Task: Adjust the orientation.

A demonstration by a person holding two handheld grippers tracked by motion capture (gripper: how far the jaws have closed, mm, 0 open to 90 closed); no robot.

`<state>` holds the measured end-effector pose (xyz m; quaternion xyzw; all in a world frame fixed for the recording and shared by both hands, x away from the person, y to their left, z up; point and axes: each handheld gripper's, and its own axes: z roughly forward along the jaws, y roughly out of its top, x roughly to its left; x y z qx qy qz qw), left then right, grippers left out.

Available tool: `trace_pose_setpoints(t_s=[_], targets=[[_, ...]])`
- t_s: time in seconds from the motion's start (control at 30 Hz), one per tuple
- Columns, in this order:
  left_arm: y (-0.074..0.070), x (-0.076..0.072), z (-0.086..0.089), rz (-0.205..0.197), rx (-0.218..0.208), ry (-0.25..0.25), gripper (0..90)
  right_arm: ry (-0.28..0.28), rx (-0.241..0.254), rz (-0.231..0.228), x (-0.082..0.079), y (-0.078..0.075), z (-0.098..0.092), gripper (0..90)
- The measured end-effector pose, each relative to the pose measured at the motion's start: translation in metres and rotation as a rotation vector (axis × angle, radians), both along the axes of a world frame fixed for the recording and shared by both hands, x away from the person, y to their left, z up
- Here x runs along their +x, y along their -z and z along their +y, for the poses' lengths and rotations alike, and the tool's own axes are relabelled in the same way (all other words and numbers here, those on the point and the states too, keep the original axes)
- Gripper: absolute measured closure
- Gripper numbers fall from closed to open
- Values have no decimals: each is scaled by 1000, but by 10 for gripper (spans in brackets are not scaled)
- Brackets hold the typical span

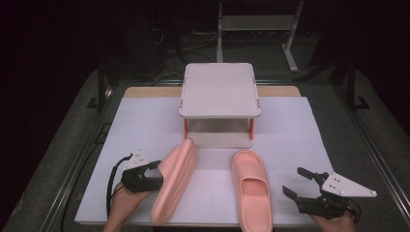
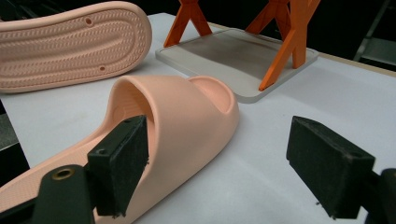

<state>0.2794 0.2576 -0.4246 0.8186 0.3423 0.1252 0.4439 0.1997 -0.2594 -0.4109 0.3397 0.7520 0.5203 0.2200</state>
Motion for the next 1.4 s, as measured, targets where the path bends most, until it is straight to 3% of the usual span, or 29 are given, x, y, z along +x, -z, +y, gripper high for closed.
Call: trace_pose_setpoints(t_s=[0.3,0.63,0.9,1.2,1.4], targets=[[-4,0,-14,-22,-31,20,372,3,2,-2,-1,0,-2,203],[-6,6,-26,-20,-54,1,399,2,3,1,-1,0,-2,204],[-7,10,-40,-14,-73,32,399,-3,2,5,-1,0,-3,205],[-8,9,-48,-7,-52,63,402,-14,-6,16,0,2,-1,205],[-11,5,-57,-18,-1,106,404,-25,-12,25,1,3,1,205]])
